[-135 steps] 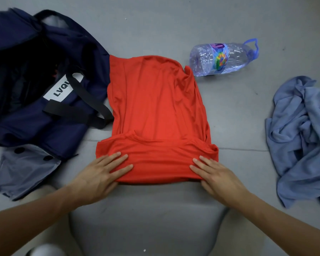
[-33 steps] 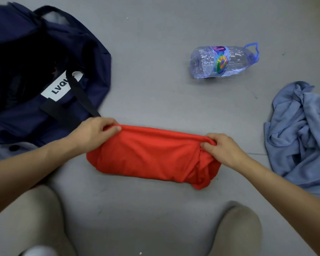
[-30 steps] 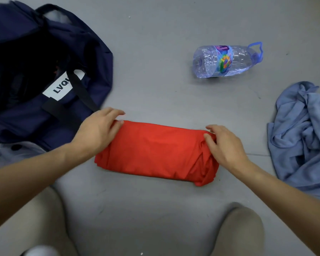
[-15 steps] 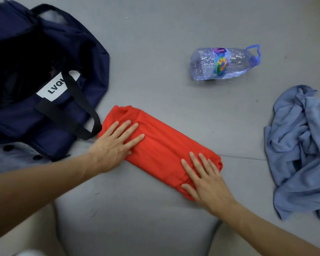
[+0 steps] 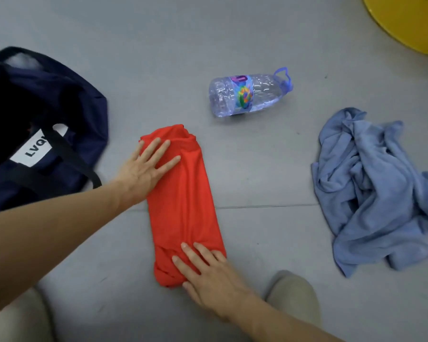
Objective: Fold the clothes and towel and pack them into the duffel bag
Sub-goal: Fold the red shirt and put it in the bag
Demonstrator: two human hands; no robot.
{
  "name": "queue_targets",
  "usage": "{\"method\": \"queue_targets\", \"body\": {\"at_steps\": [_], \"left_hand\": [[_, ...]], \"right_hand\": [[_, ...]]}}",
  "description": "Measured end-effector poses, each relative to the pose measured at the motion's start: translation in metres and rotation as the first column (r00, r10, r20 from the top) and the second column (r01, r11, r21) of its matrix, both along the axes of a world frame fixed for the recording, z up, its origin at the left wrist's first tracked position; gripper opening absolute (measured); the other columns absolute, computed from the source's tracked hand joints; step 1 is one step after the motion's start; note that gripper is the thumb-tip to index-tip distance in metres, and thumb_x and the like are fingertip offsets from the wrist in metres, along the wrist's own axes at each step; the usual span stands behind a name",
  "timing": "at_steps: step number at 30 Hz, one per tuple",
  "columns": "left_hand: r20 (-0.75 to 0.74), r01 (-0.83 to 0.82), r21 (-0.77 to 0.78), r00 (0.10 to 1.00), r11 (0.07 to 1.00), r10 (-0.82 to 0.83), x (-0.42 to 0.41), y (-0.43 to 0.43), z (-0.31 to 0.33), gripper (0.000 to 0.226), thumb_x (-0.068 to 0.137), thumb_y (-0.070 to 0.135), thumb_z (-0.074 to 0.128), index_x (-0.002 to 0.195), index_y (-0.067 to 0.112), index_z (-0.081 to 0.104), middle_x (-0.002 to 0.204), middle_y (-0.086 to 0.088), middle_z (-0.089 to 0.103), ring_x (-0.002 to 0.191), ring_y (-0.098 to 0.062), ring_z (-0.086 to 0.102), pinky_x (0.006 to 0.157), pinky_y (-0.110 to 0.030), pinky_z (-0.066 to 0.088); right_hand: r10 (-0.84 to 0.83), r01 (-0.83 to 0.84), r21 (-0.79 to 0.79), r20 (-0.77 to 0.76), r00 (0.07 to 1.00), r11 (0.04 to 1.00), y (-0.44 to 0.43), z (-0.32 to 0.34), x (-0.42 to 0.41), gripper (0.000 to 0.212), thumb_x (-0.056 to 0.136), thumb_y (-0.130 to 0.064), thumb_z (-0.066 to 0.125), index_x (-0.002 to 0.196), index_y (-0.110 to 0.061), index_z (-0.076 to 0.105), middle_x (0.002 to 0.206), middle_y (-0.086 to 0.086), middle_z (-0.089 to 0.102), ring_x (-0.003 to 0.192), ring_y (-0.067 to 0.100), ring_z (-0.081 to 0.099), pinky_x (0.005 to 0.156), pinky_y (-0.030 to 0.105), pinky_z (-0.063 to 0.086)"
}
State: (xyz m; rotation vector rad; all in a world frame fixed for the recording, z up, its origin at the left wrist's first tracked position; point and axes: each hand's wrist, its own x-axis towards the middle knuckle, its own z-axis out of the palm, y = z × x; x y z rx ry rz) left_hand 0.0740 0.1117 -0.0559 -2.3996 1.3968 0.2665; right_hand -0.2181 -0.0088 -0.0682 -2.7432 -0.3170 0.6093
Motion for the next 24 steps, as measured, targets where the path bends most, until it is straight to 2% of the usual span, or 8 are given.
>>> {"method": "queue_targets", "body": {"at_steps": [3,7,11,13,16,18,21,24], "left_hand": [[-0.100,0.062,-0.017,0.993,0.998,-0.063,-0.035,0.028,0.029,0.088,0.090,0.011,0.042,0.158,0.029,-0.010,0.166,-0.012,-0.009,0.153,-0.033,-0.010,0.123,-0.049,0.002],[-0.229,0.067,-0.120,0.969,0.991,-0.093,-0.091,0.098,0.042,0.093,0.074,0.011,0.067,0.157,0.022,0.028,0.159,-0.016,0.035,0.145,-0.034,0.037,0.117,-0.043,0.032],[-0.450,-0.271,-0.228,0.881,0.935,0.146,-0.117,0.129,0.018,0.077,0.081,0.015,0.062,0.153,0.023,0.038,0.152,-0.014,0.046,0.128,-0.034,0.057,0.105,-0.042,0.048],[-0.549,-0.458,-0.258,0.794,0.850,0.261,-0.121,0.123,0.009,0.066,0.088,0.025,0.045,0.153,0.030,0.037,0.154,-0.006,0.043,0.126,-0.029,0.058,0.102,-0.040,0.051],[-0.598,-0.519,-0.314,0.759,0.795,0.258,-0.118,0.112,-0.001,0.062,0.091,0.028,0.047,0.152,0.035,0.038,0.152,0.003,0.043,0.124,-0.021,0.057,0.100,-0.035,0.050],[-0.621,-0.558,-0.321,0.734,0.765,0.275,-0.119,0.108,-0.004,0.063,0.093,0.027,0.057,0.153,0.034,0.037,0.149,0.005,0.045,0.122,-0.019,0.056,0.100,-0.033,0.049],[-0.676,-0.688,-0.265,0.632,0.675,0.379,-0.127,0.108,-0.007,0.065,0.091,0.021,0.066,0.151,0.029,0.041,0.129,0.004,0.056,0.107,-0.018,0.061,0.094,-0.035,0.050],[-0.702,-0.746,-0.293,0.593,0.597,0.396,-0.127,0.109,-0.010,0.046,0.089,0.012,0.067,0.132,0.025,0.058,0.107,0.011,0.063,0.084,-0.005,0.057,0.087,-0.027,0.050]], "right_hand": [[-0.036,0.035,-0.024,-0.054,0.998,0.999,0.009,0.003,0.015,0.058,0.089,-0.043,0.039,0.146,-0.031,0.048,0.155,0.003,0.044,0.133,0.026,0.052,0.092,0.038,0.052],[-0.025,0.015,-0.105,-0.090,0.996,0.994,0.029,0.008,0.024,0.067,0.086,-0.022,0.031,0.152,-0.029,0.040,0.162,0.005,0.031,0.143,0.031,0.041,0.094,0.043,0.049],[-0.103,0.094,-0.110,-0.078,0.992,0.989,0.034,0.003,0.051,0.074,0.081,-0.021,0.022,0.153,-0.029,0.039,0.163,0.005,0.029,0.143,0.032,0.040,0.093,0.045,0.049],[-0.105,0.098,-0.103,-0.069,0.992,0.990,0.033,0.003,0.074,0.071,0.088,-0.019,0.025,0.159,-0.029,0.023,0.167,0.005,0.011,0.151,0.032,0.024,0.102,0.047,0.041],[-0.099,0.092,-0.077,-0.099,0.990,0.993,0.026,0.010,0.100,0.080,0.095,-0.022,0.046,0.160,-0.031,0.001,0.168,0.002,-0.012,0.154,0.028,-0.001,0.114,0.047,0.025],[-0.075,0.074,-0.034,-0.054,0.996,0.997,0.018,0.016,0.099,0.080,0.092,-0.025,0.055,0.159,-0.032,0.012,0.169,0.003,0.000,0.154,0.028,0.008,0.113,0.048,0.031],[-0.094,0.097,-0.061,0.042,0.995,0.993,-0.002,0.008,0.075,0.077,0.080,-0.029,0.072,0.151,-0.028,0.040,0.160,0.007,0.035,0.142,0.030,0.041,0.099,0.046,0.051],[-0.091,0.094,-0.124,0.035,0.995,0.988,-0.018,-0.006,0.050,0.085,0.073,-0.033,0.081,0.149,-0.028,0.045,0.156,0.008,0.041,0.134,0.030,0.051,0.093,0.041,0.055]]}}
